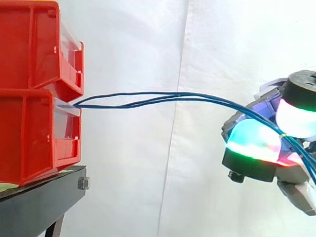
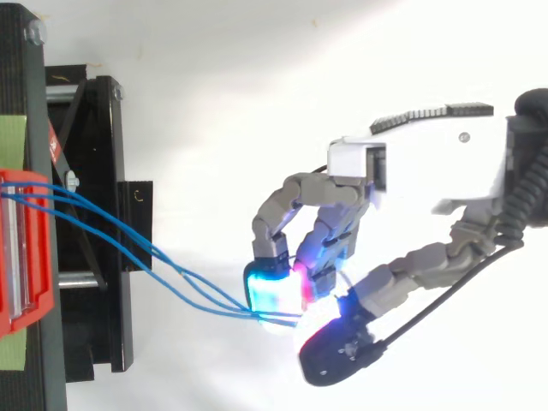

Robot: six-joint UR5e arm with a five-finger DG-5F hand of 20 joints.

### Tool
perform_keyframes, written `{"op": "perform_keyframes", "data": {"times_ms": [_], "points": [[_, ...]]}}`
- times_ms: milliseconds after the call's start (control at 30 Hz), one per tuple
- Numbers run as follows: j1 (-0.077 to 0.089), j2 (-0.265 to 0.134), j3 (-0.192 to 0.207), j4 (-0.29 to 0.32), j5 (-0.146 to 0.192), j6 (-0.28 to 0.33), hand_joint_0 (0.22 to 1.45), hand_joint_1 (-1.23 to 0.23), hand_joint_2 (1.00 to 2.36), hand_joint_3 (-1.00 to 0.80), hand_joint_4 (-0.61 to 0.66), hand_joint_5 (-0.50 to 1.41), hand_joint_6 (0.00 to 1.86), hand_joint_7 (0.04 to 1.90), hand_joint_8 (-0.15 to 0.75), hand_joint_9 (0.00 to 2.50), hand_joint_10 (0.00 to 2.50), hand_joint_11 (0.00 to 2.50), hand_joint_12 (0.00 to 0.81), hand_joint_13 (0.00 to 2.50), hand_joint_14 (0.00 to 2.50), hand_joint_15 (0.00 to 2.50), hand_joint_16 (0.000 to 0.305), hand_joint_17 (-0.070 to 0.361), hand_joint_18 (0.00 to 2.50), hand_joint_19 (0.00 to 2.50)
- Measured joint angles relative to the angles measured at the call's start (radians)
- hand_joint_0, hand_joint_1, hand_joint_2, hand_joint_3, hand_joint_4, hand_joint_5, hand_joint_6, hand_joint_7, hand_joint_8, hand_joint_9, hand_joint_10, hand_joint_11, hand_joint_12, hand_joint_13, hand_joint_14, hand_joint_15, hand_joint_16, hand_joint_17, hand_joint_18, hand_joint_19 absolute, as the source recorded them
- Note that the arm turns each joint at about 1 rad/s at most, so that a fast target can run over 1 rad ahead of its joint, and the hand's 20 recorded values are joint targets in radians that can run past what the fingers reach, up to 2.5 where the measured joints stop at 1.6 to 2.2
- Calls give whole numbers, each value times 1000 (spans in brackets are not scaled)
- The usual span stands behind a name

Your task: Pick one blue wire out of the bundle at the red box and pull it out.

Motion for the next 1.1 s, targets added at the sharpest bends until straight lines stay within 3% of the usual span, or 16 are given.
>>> {"op": "perform_keyframes", "data": {"times_ms": [267,500,600,833,933,1100], "points": [[-22,23,0,-53,-40,2,569,-698,1000,-500,231,-196,969,866,407,1027,12,832,459,1055,19,537,58,131,1013,504],[-38,35,0,-74,-63,2,550,-667,1000,-500,233,-189,966,887,422,1066,13,847,470,1058,17,544,60,135,1022,527],[-42,36,0,-75,-69,2,607,-742,1000,-487,233,-186,967,904,416,1077,13,837,464,1069,17,536,58,130,1016,519],[-55,43,0,-78,-105,4,767,-864,1013,-325,103,-198,987,1029,412,1047,12,889,451,1078,19,532,56,125,1026,478],[-60,55,0,-97,-114,8,805,-869,1016,-277,147,-207,999,974,410,1038,11,905,441,1076,17,547,55,123,1000,505],[-68,86,0,-155,-118,15,827,-859,1007,-408,226,-218,981,904,401,1007,11,916,441,1073,18,536,55,123,1004,498]]}}
